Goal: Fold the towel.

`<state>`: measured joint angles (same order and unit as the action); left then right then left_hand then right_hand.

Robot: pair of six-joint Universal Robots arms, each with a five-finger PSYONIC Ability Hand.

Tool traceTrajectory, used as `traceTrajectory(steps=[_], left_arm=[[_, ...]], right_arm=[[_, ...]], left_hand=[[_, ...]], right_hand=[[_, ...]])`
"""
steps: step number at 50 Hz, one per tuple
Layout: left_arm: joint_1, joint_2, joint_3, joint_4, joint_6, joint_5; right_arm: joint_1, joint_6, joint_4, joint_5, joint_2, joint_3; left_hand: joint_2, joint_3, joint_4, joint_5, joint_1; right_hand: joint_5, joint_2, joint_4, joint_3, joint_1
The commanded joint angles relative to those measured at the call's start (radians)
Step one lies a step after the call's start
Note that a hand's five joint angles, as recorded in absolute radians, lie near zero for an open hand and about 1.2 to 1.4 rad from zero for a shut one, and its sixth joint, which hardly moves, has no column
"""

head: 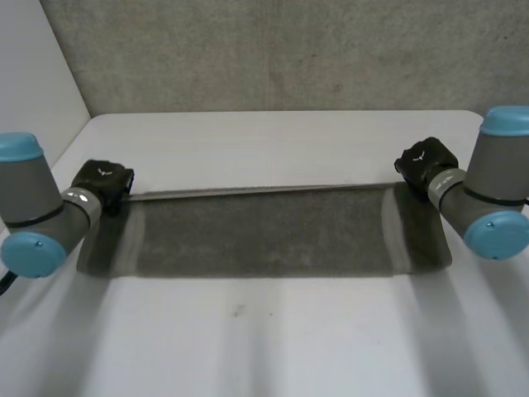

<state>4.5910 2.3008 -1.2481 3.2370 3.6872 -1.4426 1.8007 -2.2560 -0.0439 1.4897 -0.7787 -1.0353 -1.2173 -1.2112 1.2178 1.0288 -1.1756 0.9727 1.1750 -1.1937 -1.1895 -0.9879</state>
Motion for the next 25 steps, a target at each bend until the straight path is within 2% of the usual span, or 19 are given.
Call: traceTrajectory(steps=[1,2,3,10,16,19,21,22,25], left_arm=[[-0.032,0.034,0.01,0.124,0.005,0.001],[-0.032,0.034,0.01,0.124,0.005,0.001],[-0.037,0.035,0.007,0.132,0.008,-0.005],[-0.052,0.026,-0.005,0.139,0.008,-0.013],[-0.061,-0.04,-0.06,0.135,0.007,-0.016],[-0.064,-0.089,-0.117,0.133,0.002,-0.015],[-0.069,-0.138,-0.183,0.13,0.001,-0.015],[-0.069,-0.138,-0.183,0.13,0.001,-0.015],[-0.081,-0.275,-0.301,0.13,-0.019,-0.01]], right_arm=[[0.025,0.024,0.047,0.026,0.093,0.058],[0.025,0.024,0.047,0.026,0.093,0.058],[0.028,0.021,0.067,0.03,0.101,0.064],[0.029,0.0,0.171,0.057,0.082,0.061],[0.017,-0.114,0.234,0.044,-0.019,0.017],[0.014,-0.204,0.248,0.021,-0.103,-0.025],[0.009,-0.295,0.236,-0.023,-0.193,-0.075],[0.009,-0.295,0.236,-0.023,-0.194,-0.075],[-0.039,-0.368,0.123,-0.094,-0.33,-0.188]], left_hand=[[0.425,0.419,-0.426,-0.411,0.384],[0.431,0.425,-0.432,-0.417,0.39],[1.043,1.037,-1.043,-1.029,1.001],[1.043,1.037,-1.043,-1.029,1.001],[1.043,1.037,-1.043,-1.029,1.001],[1.043,1.037,-1.043,-1.029,1.001],[1.043,1.037,-1.043,-1.029,1.001],[1.043,1.037,-1.043,-1.029,1.001],[1.043,1.037,-1.043,-1.029,1.001]], right_hand=[[-0.546,-0.573,0.592,0.588,0.386],[-0.551,-0.579,0.598,0.594,0.392],[-0.973,-1.0,1.019,1.015,0.813],[-0.973,-1.0,1.019,1.015,0.813],[-0.973,-1.0,1.019,1.015,0.813],[-0.973,-1.0,1.019,1.015,0.813],[-0.973,-1.0,1.019,1.015,0.813],[-0.973,-1.0,1.019,1.015,0.813],[-0.973,-1.0,1.019,1.015,0.813]])
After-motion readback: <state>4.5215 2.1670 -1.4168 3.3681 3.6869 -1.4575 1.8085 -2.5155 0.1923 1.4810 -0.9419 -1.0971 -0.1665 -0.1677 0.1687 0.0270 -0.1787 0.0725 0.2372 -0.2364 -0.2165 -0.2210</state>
